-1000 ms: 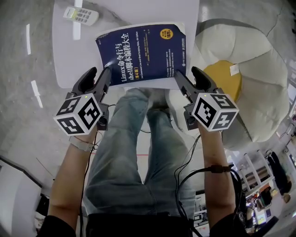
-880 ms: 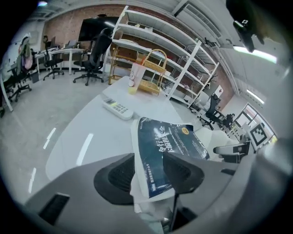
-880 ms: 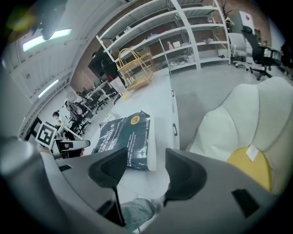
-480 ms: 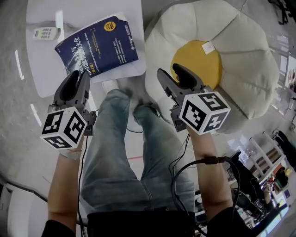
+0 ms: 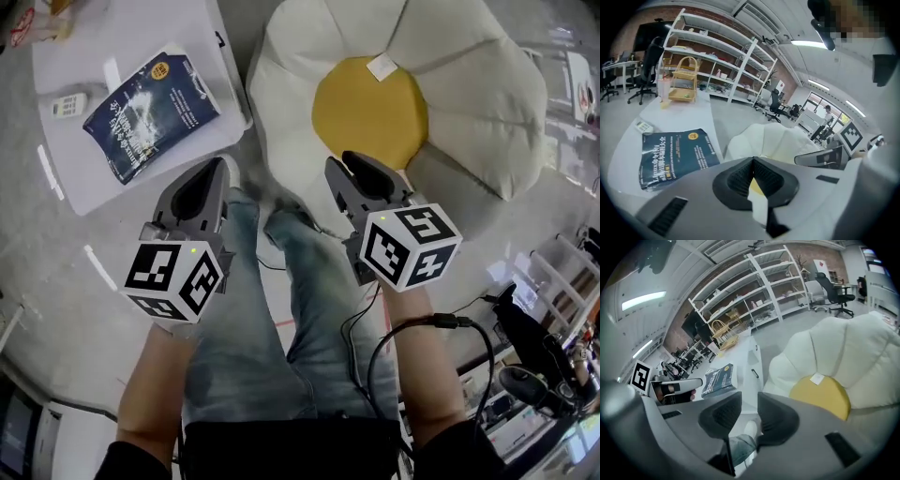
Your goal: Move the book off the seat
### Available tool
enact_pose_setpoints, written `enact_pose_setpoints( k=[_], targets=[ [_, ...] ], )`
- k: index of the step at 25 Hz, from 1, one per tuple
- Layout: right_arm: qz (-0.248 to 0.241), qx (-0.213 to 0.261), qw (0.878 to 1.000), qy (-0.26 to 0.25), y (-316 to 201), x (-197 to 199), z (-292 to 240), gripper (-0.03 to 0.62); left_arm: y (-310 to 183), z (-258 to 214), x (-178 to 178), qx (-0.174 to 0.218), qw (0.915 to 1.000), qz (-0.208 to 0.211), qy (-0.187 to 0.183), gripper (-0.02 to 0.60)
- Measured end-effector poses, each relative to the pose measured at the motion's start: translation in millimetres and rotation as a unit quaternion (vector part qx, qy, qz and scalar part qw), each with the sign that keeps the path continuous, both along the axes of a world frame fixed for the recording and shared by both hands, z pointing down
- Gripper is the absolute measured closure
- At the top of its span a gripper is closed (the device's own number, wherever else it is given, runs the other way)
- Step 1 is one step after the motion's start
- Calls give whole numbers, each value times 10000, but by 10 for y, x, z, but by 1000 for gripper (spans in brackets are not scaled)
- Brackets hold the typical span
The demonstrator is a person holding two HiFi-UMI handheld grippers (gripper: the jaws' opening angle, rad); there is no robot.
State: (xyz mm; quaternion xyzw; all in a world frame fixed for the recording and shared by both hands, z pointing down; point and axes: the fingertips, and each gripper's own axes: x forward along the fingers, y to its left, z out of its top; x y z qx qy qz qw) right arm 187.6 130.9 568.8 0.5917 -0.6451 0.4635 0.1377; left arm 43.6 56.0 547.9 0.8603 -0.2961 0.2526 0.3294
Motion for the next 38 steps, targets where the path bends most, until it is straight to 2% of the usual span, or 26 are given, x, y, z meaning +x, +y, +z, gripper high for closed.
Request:
enact_pose_setpoints(
  k=[3, 5, 7, 14, 20, 29, 38],
  targets=[
    [240, -36, 9997, 12, 200, 104, 28, 485, 226, 25, 276, -258, 9989, 372, 131, 575],
    [399, -57, 9992, 27, 322, 158, 21, 487, 412, 44, 421, -534, 9963, 634, 215, 575],
    [600, -56, 9982, 34, 412, 221, -16, 487, 567, 33, 566, -636, 9924, 1034, 209, 575],
    [1353, 83, 9908, 24, 643, 455, -462, 487, 869, -359, 982, -658, 9722, 2212, 404, 575],
    [2009, 381, 9788, 71, 880, 811, -1154, 487, 1050, -1049, 1443, -403, 9530, 2959, 513, 575],
    [2702, 845, 9588, 246, 1192, 1084, -2101, 487, 1253, -2027, 1857, -186, 9350, 3461, 758, 575],
    [3213, 1461, 9347, 415, 1428, 1220, -2996, 487, 1493, -2893, 2103, 147, 9091, 4027, 1059, 575]
  ],
)
